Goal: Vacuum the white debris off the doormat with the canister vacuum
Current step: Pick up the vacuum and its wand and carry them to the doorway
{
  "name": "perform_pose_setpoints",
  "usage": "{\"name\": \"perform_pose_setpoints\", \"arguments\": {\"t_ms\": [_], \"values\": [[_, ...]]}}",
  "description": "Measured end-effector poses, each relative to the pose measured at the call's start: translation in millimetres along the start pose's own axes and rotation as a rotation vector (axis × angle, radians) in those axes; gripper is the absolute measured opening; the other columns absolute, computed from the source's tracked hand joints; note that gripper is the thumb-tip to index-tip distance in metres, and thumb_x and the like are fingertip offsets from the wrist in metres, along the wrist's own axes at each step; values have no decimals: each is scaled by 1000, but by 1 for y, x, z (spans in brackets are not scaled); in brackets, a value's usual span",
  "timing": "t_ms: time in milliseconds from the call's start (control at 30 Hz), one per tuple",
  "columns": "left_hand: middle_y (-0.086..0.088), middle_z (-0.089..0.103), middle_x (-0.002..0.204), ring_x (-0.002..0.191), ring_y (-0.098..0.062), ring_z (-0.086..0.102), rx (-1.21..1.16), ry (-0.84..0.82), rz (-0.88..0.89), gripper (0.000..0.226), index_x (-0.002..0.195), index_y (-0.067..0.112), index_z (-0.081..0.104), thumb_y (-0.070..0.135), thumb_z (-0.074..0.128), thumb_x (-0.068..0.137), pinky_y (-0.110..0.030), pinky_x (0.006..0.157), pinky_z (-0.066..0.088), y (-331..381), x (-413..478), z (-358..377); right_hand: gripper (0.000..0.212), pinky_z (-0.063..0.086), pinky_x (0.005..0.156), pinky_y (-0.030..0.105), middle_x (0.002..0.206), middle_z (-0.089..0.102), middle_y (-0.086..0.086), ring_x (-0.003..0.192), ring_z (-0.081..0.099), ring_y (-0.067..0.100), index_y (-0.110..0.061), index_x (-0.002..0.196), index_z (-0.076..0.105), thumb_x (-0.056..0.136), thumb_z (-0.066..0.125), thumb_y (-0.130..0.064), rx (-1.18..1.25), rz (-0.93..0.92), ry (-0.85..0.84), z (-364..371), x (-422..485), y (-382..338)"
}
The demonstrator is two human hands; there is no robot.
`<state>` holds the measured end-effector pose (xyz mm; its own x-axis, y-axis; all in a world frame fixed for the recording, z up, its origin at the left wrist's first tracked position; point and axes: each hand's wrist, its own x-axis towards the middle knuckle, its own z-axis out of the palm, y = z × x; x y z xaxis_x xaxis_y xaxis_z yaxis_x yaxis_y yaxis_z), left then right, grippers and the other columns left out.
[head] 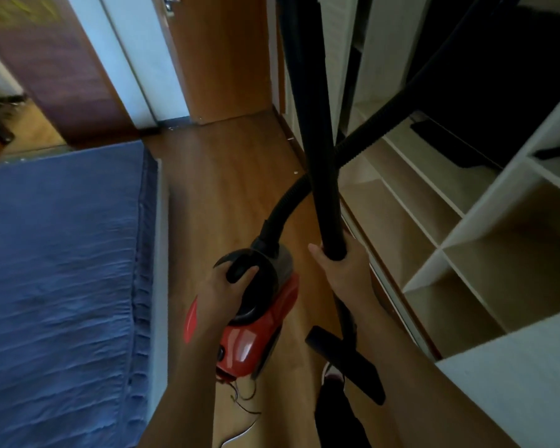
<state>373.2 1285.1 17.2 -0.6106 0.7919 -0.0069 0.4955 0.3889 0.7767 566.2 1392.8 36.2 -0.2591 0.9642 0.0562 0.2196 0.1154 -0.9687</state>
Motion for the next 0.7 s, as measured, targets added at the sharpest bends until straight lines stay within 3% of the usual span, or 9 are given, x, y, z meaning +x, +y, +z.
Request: {"name": "perform_pose_setpoints", "arguments": {"t_ms": [100, 167, 267, 400, 500, 700], "values": [[16, 58, 71, 64, 3, 56, 2, 44, -20, 15, 92, 21, 68, 36, 70, 91, -5, 53, 40, 11, 43, 13, 23, 55, 61, 32, 68, 63, -5, 63, 63, 6, -35, 73, 61, 87, 78, -37, -17, 1, -52, -2, 56, 6], [13, 62, 71, 64, 4, 61, -13, 73, -54, 20, 94, 19, 71, 38, 71, 90, -8, 54, 41, 17, 73, 22, 23, 54, 61, 33, 67, 63, -3, 60, 62, 4, -32, 73, 61, 88, 78, -33, 1, 6, -75, -1, 96, 3], [9, 67, 75, 67, 3, 64, -15, 127, -111, 21, 97, 22, 72, 42, 70, 89, -12, 58, 41, 29, 114, 36, 21, 51, 64, 29, 70, 63, 5, 61, 58, 3, -15, 76, 62, 89, 78, -19, 30, 0, -115, 2, 152, -3], [11, 64, 73, 66, 6, 61, 27, 223, -122, 19, 99, 21, 73, 37, 71, 89, -8, 53, 41, 44, 158, 48, 13, 48, 64, 20, 74, 63, -3, 67, 60, 2, -15, 84, 65, 90, 76, -14, 40, -11, -181, 8, 217, -8], [14, 61, 70, 64, 4, 59, 45, 297, -166, 19, 94, 20, 74, 38, 74, 87, -11, 52, 37, 51, 189, 51, 24, 43, 54, 9, 66, 57, -9, 59, 58, -3, -21, 74, 59, 91, 76, -17, 29, -39, -245, 18, 255, -5], [5, 67, 72, 67, -11, 62, 49, 399, -237, 21, 90, 22, 75, 42, 75, 85, -26, 54, 43, 50, 255, 48, 19, 46, 55, 10, 69, 62, 3, 60, 59, -1, -10, 78, 66, 90, 77, -19, 14, -72, -302, 55, 323, -1]]}}
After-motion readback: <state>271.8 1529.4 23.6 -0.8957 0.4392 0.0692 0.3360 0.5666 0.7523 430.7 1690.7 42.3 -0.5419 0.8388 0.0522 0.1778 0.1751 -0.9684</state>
